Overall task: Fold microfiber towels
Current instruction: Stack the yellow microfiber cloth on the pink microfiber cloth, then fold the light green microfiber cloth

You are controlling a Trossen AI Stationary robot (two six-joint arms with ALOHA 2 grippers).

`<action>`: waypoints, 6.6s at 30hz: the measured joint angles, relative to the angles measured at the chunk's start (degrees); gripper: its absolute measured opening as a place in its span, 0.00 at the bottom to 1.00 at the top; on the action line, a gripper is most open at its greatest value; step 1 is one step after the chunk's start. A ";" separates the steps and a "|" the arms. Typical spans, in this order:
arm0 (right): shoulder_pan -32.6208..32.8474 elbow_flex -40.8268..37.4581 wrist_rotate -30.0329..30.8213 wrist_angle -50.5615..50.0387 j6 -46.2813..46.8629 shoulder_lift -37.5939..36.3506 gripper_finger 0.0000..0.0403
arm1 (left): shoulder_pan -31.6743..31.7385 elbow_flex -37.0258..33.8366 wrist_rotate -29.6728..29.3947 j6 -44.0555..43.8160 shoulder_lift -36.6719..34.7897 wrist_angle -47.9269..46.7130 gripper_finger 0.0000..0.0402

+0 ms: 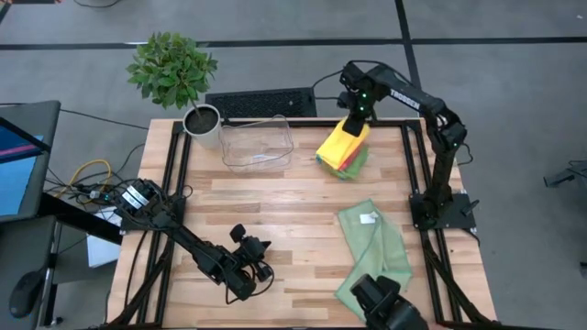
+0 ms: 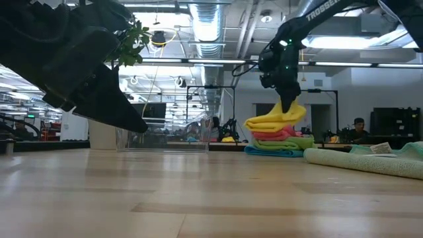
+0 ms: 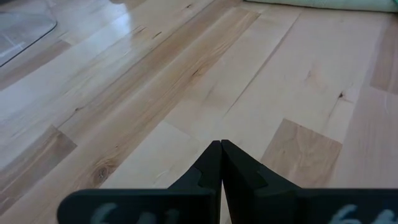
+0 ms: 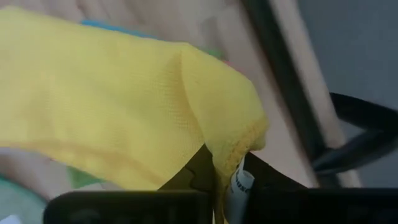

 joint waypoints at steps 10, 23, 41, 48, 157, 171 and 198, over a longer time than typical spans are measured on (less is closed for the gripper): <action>0.08 0.00 3.57 3.02 1.09 -0.13 0.29 | 0.00 0.00 0.05 -0.04 0.00 0.02 0.00; 0.40 -0.15 -12.17 12.85 8.80 -2.97 0.57 | -0.02 0.00 0.03 0.06 0.00 0.07 0.00; 15.27 -54.31 2.97 83.23 25.24 -24.56 0.40 | -1.36 0.00 -0.37 3.31 0.00 4.67 0.00; 17.16 -63.78 3.28 89.96 29.51 -24.52 0.31 | -1.38 0.02 -0.09 4.21 0.00 6.39 0.00; 75.06 -44.00 19.54 54.23 76.44 -24.29 0.03 | 18.09 0.02 33.85 68.16 -0.31 52.35 0.54; 75.76 -38.69 19.63 54.59 71.62 -23.06 0.03 | 20.48 0.00 38.78 72.68 -0.17 50.61 0.62; 75.45 -38.73 18.29 59.19 70.50 -23.06 0.04 | 20.68 5.20 45.25 84.48 -0.09 45.77 0.23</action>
